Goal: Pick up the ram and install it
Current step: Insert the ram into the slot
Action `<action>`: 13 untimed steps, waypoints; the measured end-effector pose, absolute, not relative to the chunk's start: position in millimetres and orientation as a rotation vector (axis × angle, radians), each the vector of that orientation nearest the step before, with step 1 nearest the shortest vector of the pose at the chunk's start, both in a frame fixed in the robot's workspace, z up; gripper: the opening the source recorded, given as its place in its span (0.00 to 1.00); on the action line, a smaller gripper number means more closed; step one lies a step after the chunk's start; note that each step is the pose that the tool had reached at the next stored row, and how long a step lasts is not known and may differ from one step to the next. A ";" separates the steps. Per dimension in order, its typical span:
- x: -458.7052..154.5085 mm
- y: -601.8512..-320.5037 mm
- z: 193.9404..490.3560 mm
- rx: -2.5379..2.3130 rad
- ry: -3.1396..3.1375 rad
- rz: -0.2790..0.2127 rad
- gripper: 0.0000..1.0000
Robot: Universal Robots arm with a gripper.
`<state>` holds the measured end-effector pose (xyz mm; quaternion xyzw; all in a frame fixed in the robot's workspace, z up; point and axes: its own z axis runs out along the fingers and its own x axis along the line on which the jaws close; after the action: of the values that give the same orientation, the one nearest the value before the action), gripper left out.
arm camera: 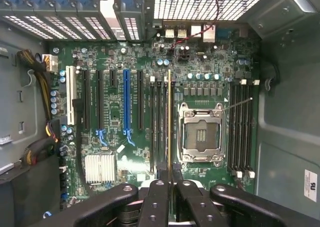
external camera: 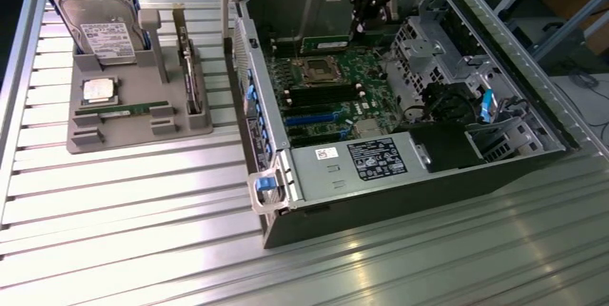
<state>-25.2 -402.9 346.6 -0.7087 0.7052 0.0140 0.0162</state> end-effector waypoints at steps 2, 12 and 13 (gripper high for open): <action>-25.2 -402.9 338.3 -2.204 2.193 0.044 0.12; -25.2 -402.9 300.2 -2.204 2.193 0.044 0.12; -25.2 -402.9 294.9 -2.204 2.193 0.044 0.12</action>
<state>-25.2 -402.9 294.9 -0.7087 0.7052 0.0140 0.0162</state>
